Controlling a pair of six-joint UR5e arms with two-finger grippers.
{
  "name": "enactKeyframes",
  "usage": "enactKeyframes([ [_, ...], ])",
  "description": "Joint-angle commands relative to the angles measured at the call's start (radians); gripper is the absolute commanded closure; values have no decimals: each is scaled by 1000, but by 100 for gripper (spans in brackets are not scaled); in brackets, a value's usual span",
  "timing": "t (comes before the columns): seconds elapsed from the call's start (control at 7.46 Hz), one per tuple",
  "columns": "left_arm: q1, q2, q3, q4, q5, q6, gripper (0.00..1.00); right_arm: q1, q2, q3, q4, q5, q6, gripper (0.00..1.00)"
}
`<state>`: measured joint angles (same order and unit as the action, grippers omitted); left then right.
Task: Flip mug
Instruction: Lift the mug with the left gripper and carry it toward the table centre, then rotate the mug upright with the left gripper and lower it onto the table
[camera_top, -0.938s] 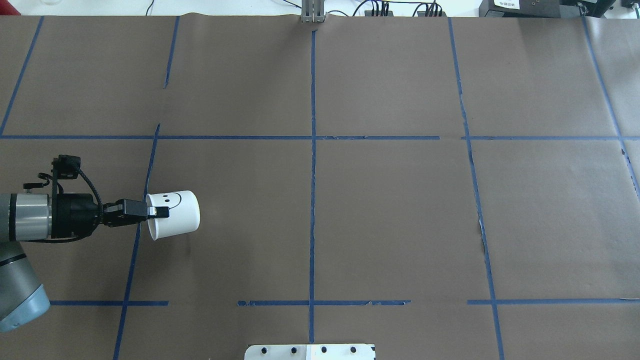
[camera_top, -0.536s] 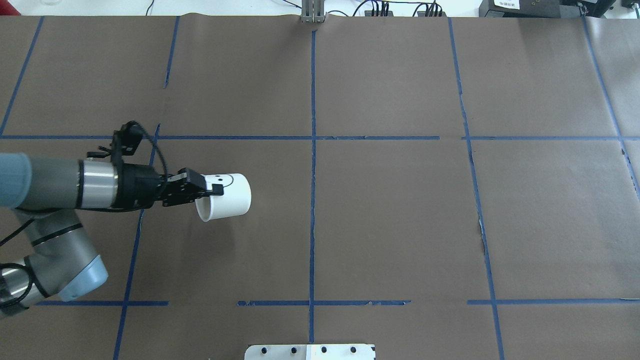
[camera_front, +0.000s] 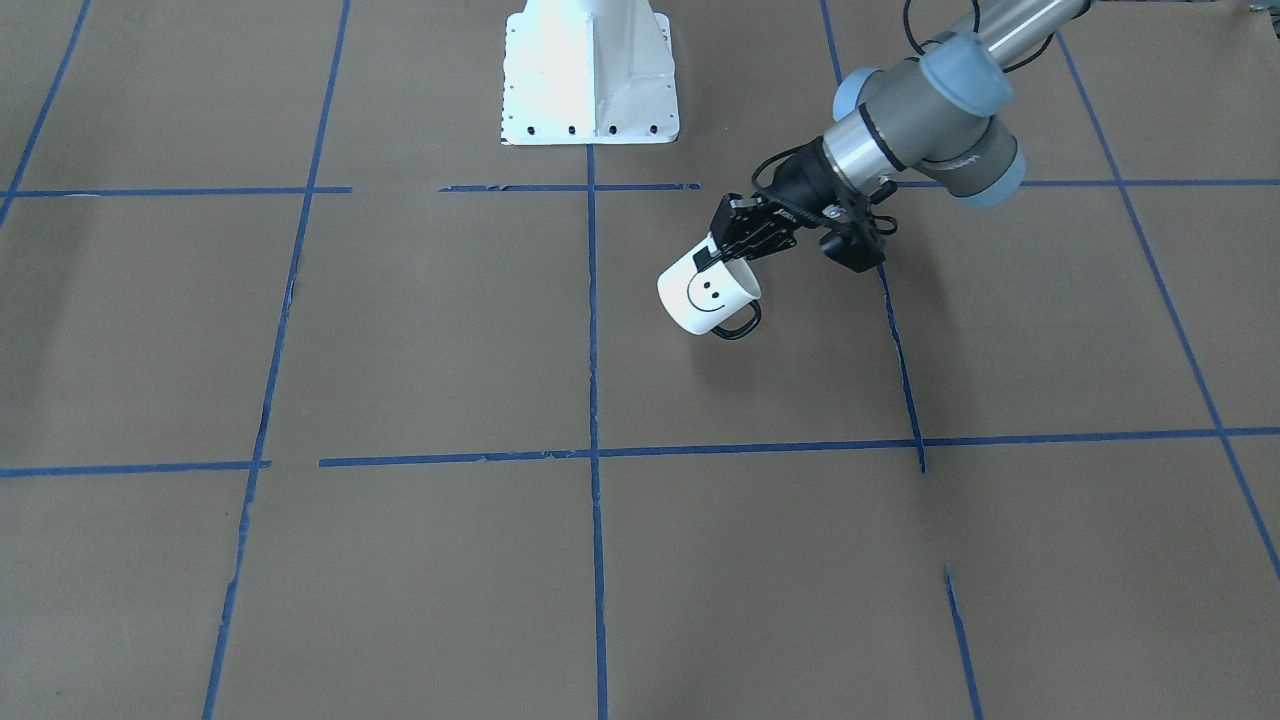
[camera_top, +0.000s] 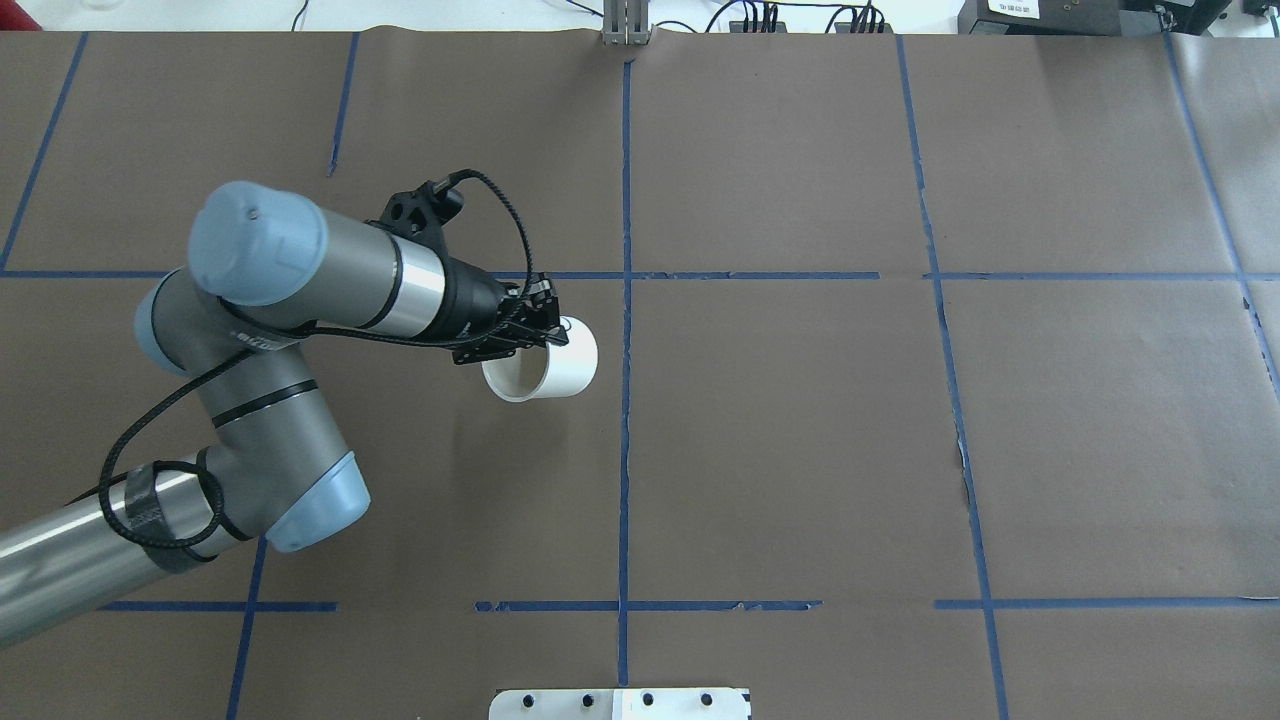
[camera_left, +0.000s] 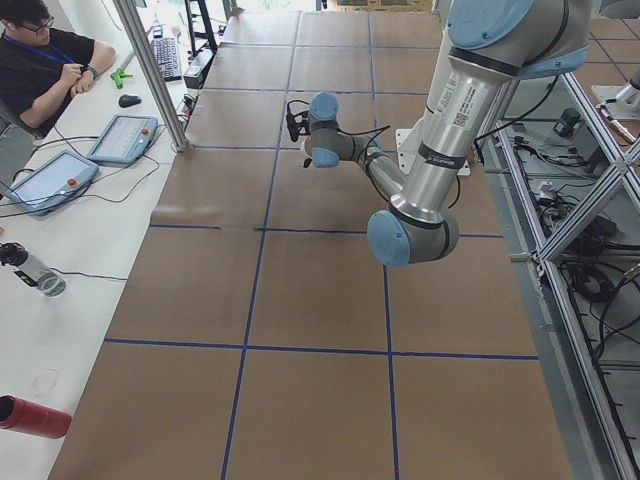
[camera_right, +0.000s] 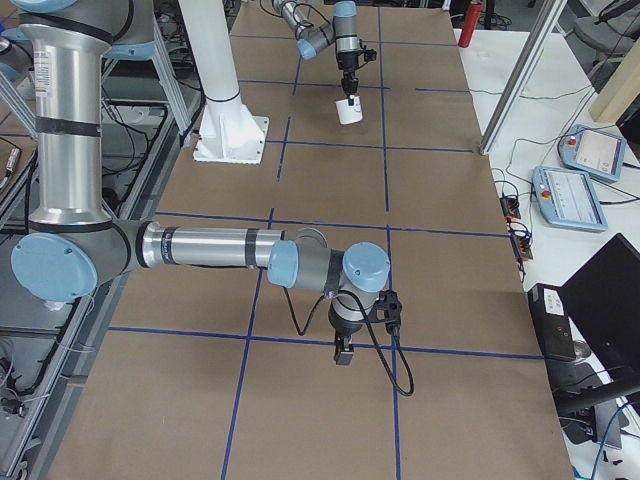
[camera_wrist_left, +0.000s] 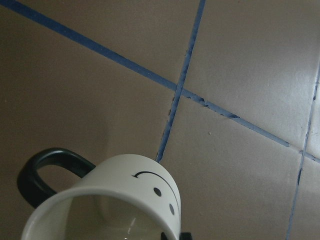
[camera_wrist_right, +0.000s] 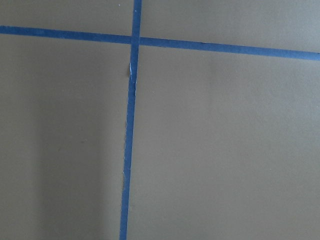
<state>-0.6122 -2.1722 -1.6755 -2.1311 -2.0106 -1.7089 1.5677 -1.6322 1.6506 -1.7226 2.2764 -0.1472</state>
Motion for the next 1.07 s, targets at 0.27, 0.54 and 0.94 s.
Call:
enactKeyframes([
  [0.27,20,-360,176,569,9,69,100,0,0,1,0,0,0,0],
  [0.54,34,-390,253,606,-2,174,100,0,0,2,0,0,0,0],
  [0.94,57,-402,279,643,-144,307,100,0,0,0,0,0,0,0],
])
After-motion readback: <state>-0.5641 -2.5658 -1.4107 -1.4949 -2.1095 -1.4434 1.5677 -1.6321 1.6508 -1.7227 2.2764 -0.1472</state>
